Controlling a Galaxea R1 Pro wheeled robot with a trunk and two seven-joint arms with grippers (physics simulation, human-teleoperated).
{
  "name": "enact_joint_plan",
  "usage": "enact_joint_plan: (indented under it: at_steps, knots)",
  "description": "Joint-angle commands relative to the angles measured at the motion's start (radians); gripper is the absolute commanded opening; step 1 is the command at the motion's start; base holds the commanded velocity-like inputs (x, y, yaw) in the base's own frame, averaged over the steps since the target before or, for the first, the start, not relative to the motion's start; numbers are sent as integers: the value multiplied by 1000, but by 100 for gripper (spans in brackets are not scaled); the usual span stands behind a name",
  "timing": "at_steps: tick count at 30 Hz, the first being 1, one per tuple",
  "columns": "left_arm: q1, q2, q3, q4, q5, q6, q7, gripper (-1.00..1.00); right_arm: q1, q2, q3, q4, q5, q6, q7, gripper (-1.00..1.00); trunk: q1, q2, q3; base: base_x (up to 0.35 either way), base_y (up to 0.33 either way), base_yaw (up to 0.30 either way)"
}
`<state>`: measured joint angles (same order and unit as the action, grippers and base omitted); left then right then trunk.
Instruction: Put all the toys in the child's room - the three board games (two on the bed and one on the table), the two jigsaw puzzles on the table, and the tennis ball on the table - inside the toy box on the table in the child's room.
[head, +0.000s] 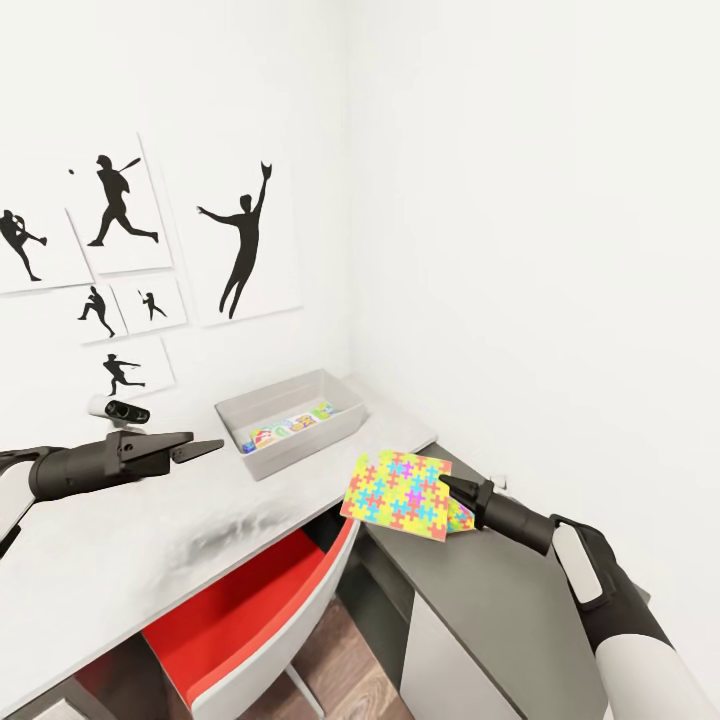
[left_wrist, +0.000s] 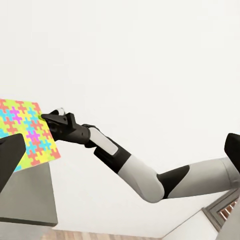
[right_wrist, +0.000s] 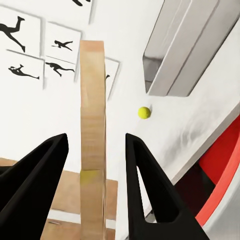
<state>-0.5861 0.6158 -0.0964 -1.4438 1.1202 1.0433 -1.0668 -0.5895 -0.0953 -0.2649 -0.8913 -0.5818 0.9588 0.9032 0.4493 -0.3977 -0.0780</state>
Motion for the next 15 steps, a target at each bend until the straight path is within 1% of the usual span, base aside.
enact_joint_plan:
  at_steps: [1,13,15]
  knots:
    - [-1,1,-2,1,2,4,-2,100,-1,0,-2,0,3,3,5,-100,1,-2,-2,0,0,2]
    - [-1,1,-1,2,4,4,-3,100,-1,0,-1,0,3,3,5,-100,1,-2,-2,0,0,2]
    - [0,1,0,2,3,4,-3,100,-1,0,-1,0,3,3,5,-100,1,-2,-2,21,0,136]
